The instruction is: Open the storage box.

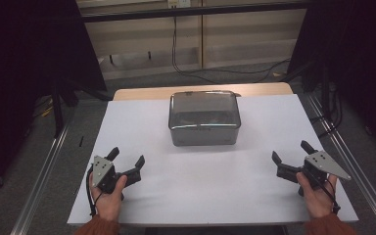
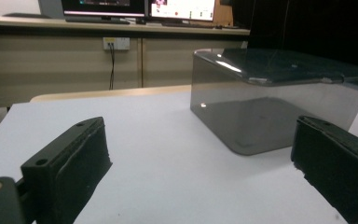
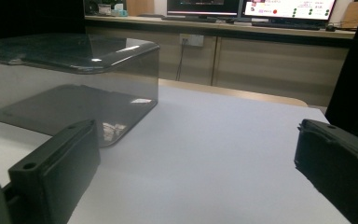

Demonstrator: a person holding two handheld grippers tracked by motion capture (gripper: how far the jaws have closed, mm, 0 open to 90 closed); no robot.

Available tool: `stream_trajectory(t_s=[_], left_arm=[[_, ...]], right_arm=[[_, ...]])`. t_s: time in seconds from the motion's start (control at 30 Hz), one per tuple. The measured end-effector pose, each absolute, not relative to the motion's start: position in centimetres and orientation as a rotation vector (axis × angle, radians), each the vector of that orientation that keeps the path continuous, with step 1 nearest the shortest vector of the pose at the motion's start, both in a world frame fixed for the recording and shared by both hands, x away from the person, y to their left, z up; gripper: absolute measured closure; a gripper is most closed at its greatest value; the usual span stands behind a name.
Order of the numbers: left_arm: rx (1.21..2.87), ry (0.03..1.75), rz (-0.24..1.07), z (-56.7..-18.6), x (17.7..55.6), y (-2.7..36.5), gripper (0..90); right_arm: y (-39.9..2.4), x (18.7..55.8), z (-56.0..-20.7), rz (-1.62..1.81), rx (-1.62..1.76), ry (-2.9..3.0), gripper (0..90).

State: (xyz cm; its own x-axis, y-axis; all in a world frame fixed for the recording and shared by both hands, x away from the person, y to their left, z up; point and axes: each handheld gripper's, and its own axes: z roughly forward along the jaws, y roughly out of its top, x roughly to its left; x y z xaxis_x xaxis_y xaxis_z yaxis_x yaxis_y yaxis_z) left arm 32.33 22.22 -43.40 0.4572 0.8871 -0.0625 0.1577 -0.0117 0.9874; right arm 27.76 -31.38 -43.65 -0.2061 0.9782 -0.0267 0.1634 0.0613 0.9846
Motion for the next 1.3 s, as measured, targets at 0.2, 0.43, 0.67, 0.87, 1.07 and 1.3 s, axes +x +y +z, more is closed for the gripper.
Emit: stream_trajectory(t_s=[0.2, 0.43, 0.67, 0.87, 1.07, 1.3], left_arm=[[1.501, 0.966, 0.754, -43.5, 32.4, 22.1, 3.8], [1.503, 0.969, 0.745, -43.6, 32.5, 21.9, 3.8], [1.509, 0.979, 0.736, -43.8, 32.4, 21.9, 3.8], [1.501, 0.999, 0.709, -43.8, 32.5, 21.8, 3.8], [1.512, 0.996, 0.685, -43.9, 32.7, 21.6, 3.8], [1.529, 0.968, 0.678, -43.7, 32.4, 21.8, 3.8]], right_arm=[[-31.1, 28.2, -43.8, 1.253, 1.201, 1.518, 0.0], [-30.6, 28.4, -43.9, 1.272, 1.19, 1.554, 0.0], [-30.1, 28.6, -43.7, 1.314, 1.173, 1.581, 0.0], [-29.3, 29.2, -43.6, 1.327, 1.172, 1.62, 0.0], [-28.5, 29.6, -43.6, 1.343, 1.163, 1.634, 0.0], [-26.8, 30.3, -43.2, 1.353, 1.123, 1.674, 0.0]])
